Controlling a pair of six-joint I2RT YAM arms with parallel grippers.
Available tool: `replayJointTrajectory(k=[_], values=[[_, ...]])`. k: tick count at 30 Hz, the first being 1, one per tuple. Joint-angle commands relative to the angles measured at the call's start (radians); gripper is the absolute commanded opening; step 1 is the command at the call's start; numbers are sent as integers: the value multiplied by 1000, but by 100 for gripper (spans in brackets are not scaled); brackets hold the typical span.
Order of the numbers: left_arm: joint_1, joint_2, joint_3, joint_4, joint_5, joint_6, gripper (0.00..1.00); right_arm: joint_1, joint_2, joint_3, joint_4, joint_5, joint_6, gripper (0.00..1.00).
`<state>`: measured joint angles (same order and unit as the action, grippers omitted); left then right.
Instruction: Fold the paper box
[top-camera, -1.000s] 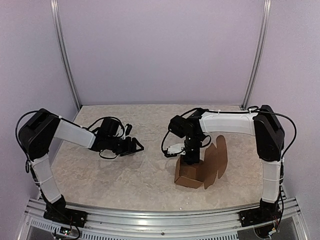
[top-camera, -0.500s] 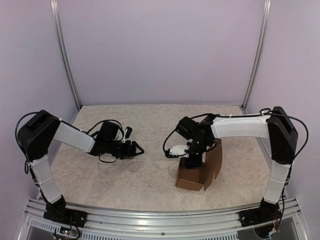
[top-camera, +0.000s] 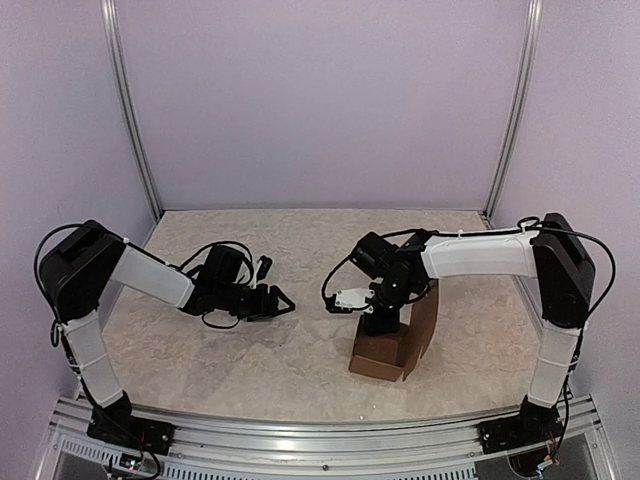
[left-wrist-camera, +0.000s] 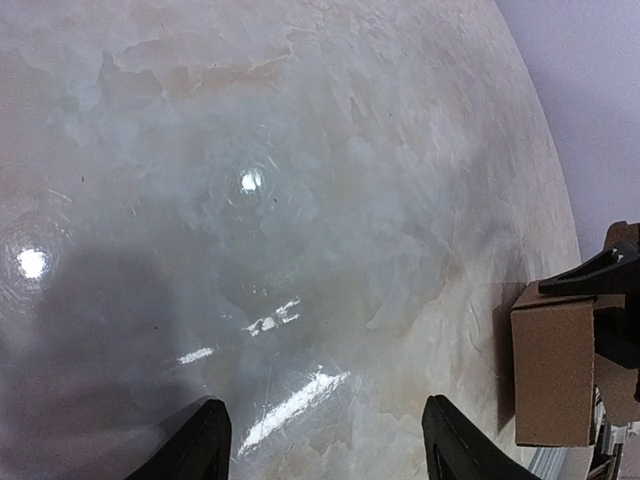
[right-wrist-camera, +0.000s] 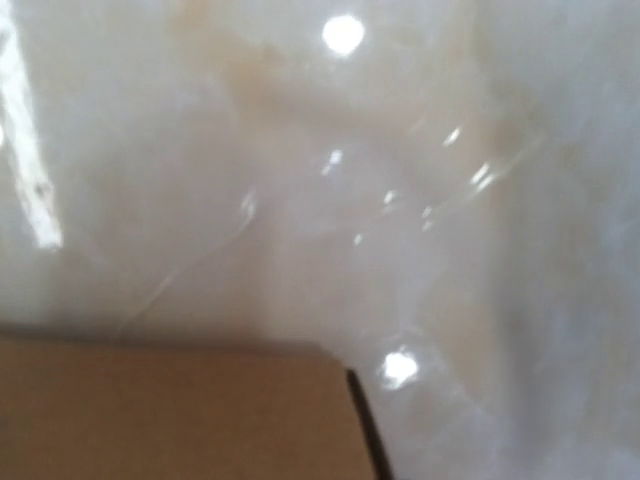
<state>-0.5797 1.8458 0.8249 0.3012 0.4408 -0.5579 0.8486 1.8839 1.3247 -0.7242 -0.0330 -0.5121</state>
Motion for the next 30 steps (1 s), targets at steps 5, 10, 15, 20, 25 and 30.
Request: replayJointTrajectory(k=[5, 10, 15, 20, 25, 30], values=[[-3, 20, 4, 18, 6, 3, 64, 6, 50, 59, -117, 110, 0, 28], [-2, 29, 3, 19, 6, 8, 64, 5, 57, 70, -135, 134, 15, 26], [3, 37, 11, 16, 10, 10, 64, 6, 72, 59, -142, 143, 15, 23], [4, 43, 15, 16, 10, 15, 64, 7, 90, 57, -159, 141, 17, 24], [7, 45, 11, 16, 11, 16, 64, 7, 102, 49, -158, 154, 17, 20], [7, 46, 6, 16, 12, 15, 64, 12, 107, 28, -142, 175, 20, 10]])
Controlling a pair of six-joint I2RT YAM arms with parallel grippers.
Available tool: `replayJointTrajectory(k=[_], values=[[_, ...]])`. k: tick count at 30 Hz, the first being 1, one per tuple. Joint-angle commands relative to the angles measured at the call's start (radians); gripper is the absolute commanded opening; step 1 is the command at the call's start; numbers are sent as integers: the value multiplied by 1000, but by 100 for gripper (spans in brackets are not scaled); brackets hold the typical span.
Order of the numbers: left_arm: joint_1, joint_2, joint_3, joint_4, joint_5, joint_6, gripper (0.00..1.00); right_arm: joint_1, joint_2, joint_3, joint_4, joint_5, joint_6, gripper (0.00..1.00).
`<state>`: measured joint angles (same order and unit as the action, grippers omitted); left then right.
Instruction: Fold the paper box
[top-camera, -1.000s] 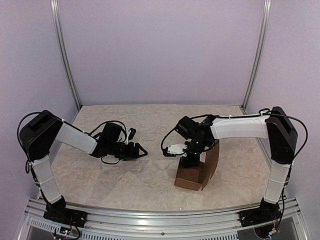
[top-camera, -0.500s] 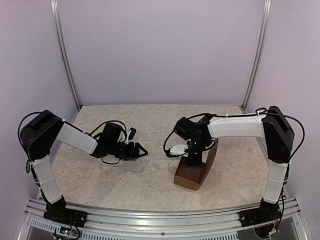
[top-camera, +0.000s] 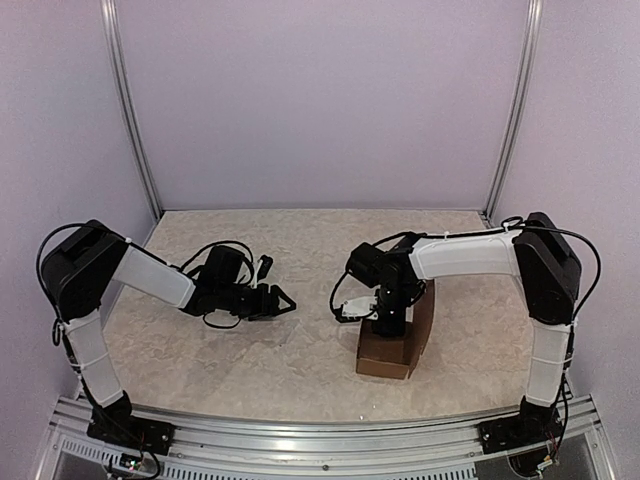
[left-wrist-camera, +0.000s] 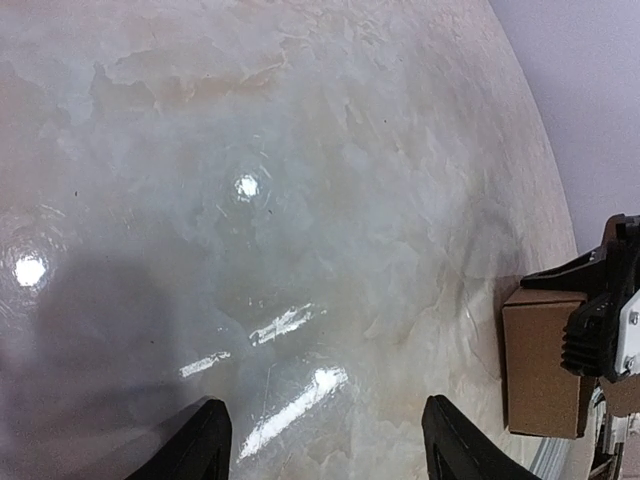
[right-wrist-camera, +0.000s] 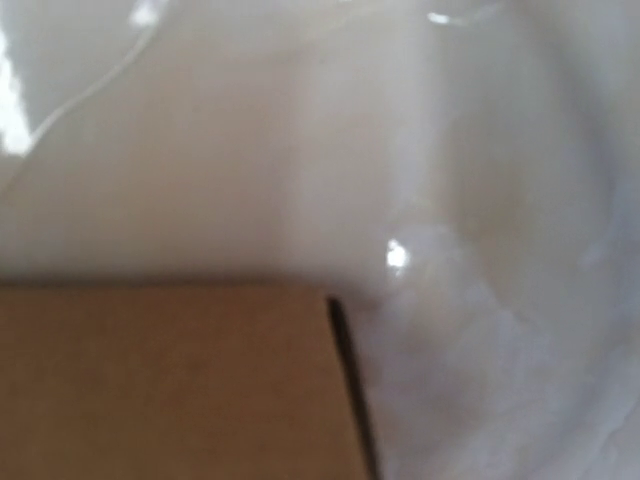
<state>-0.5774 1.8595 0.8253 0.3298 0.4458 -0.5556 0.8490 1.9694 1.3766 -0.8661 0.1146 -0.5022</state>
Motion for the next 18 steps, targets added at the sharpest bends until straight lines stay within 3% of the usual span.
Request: replayJointTrajectory(k=[1, 4, 18], values=[[5, 31, 4, -12, 7, 11, 64, 13, 22, -28, 6, 32, 11, 8], [5, 28, 2, -12, 5, 7, 64, 19, 12, -49, 35, 59, 13, 0], [-38, 12, 21, -23, -16, -19, 64, 121, -90, -200, 253, 271, -15, 0]])
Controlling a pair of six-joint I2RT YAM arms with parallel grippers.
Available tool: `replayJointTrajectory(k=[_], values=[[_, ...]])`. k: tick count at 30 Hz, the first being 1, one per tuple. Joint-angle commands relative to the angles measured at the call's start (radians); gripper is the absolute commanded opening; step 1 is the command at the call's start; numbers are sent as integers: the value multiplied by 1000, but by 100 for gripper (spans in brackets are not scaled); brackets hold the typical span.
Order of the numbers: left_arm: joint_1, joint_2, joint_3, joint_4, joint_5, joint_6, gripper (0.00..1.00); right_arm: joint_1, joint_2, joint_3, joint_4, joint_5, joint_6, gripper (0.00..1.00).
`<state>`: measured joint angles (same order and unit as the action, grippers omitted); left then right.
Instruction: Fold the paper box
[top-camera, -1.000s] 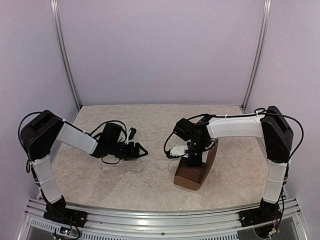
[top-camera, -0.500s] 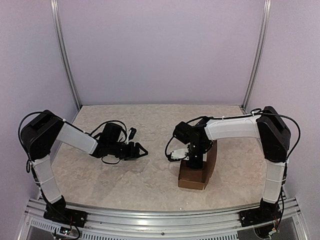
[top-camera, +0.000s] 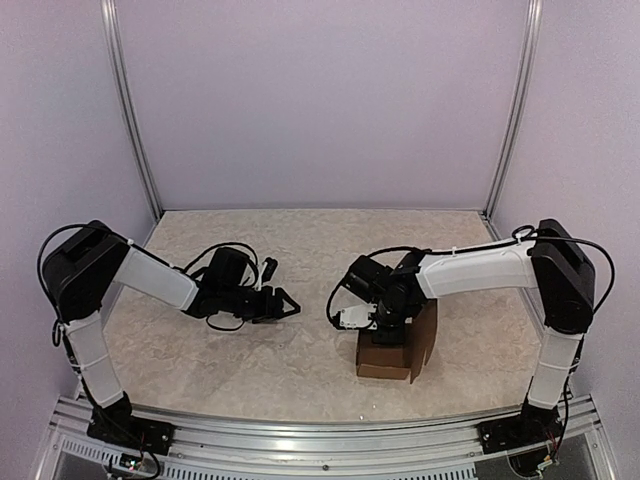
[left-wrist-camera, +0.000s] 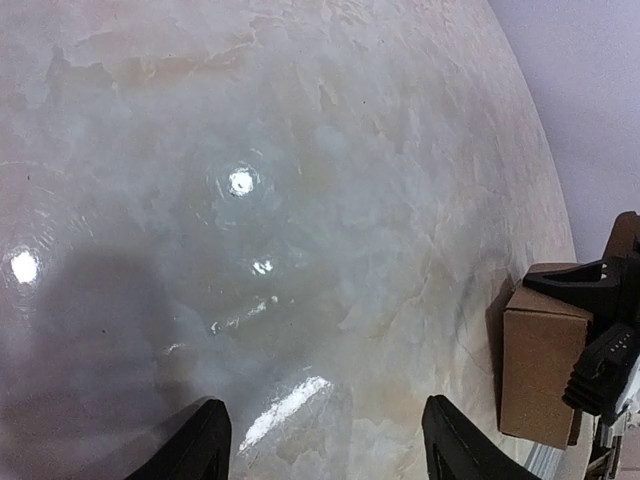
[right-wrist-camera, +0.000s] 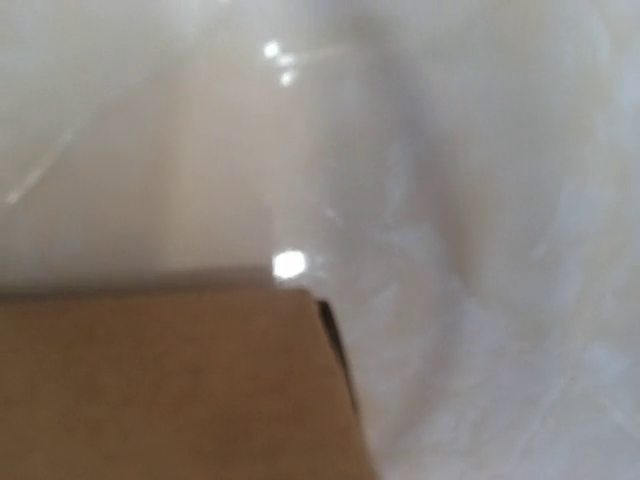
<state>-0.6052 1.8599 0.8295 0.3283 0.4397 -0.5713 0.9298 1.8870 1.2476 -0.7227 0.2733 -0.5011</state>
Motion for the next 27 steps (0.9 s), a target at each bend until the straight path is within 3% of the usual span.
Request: replayJointTrajectory(k=[1, 10, 13, 15, 23, 27], values=[[-10, 8, 15, -28, -13, 1, 64, 42, -22, -90, 124, 115, -19, 0], [-7, -33, 13, -71, -33, 20, 64, 41, -94, -84, 108, 70, -40, 1], [-5, -52, 18, -89, -37, 31, 64, 40, -144, -48, 70, 15, -60, 22], [-2, -69, 20, -104, -44, 38, 64, 35, -163, -12, 36, -22, -66, 29], [-17, -131, 28, -144, -61, 59, 65, 17, -211, 125, -70, -115, -85, 38], [-76, -157, 56, -178, -56, 156, 66, 7, -298, 157, -73, -140, -85, 39]])
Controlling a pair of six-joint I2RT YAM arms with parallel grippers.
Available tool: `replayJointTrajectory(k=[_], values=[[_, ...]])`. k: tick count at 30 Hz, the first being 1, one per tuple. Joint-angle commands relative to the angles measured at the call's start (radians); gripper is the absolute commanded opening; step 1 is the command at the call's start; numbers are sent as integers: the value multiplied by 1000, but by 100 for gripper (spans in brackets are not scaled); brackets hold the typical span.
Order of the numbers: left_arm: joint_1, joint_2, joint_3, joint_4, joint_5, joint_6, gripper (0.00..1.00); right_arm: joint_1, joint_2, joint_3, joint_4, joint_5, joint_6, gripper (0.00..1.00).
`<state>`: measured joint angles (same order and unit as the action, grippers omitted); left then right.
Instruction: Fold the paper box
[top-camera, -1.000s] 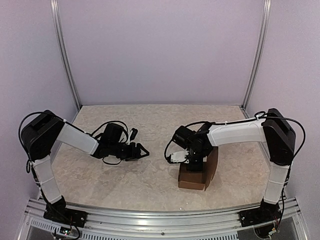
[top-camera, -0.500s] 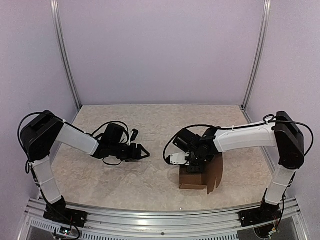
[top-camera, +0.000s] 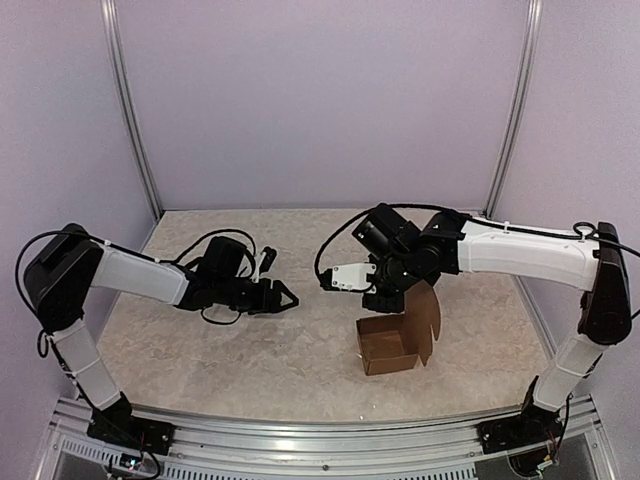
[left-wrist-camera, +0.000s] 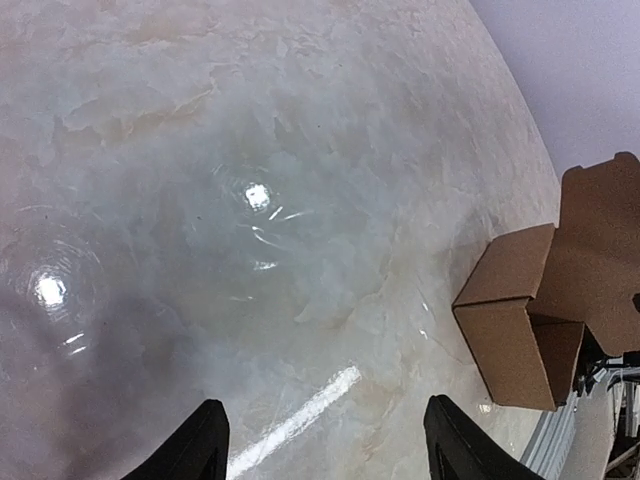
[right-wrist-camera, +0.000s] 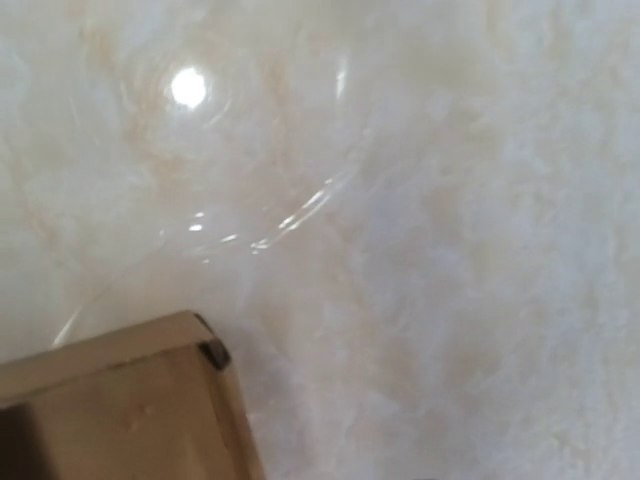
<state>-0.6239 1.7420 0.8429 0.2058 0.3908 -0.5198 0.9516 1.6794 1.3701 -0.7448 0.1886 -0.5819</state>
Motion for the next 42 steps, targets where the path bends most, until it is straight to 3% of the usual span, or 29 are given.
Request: replayJointTrajectory(k=[1, 7, 12, 16, 18, 21, 24, 25, 28, 32, 42], values=[[-82, -46, 56, -74, -20, 150, 66, -20, -123, 40, -46, -72, -5, 40], [-233, 11, 195, -294, -114, 399, 64, -103, -309, 23, -26, -179, 16, 43], [-302, 117, 283, -343, -164, 398, 60, -288, -465, -2, 5, -275, 45, 43], [-338, 181, 347, -348, -194, 382, 57, -470, -654, -181, 178, -321, 100, 46], [-349, 202, 370, -353, -212, 377, 53, -543, -696, -275, 235, -345, 155, 43], [-353, 208, 376, -352, -210, 377, 39, -629, -699, -418, 282, -457, 255, 31], [-355, 205, 373, -351, -208, 374, 32, -734, -660, -547, 370, -573, 387, 4], [-358, 206, 370, -348, -204, 373, 30, -770, -632, -581, 398, -604, 425, 0], [-368, 219, 379, -342, -184, 370, 29, -833, -479, -562, 363, -642, 418, 0], [-391, 255, 428, -370, -173, 377, 29, -829, -301, -514, 271, -764, 384, 0], [-397, 328, 538, -393, -146, 377, 28, -573, -12, -463, 198, -861, 302, 0]])
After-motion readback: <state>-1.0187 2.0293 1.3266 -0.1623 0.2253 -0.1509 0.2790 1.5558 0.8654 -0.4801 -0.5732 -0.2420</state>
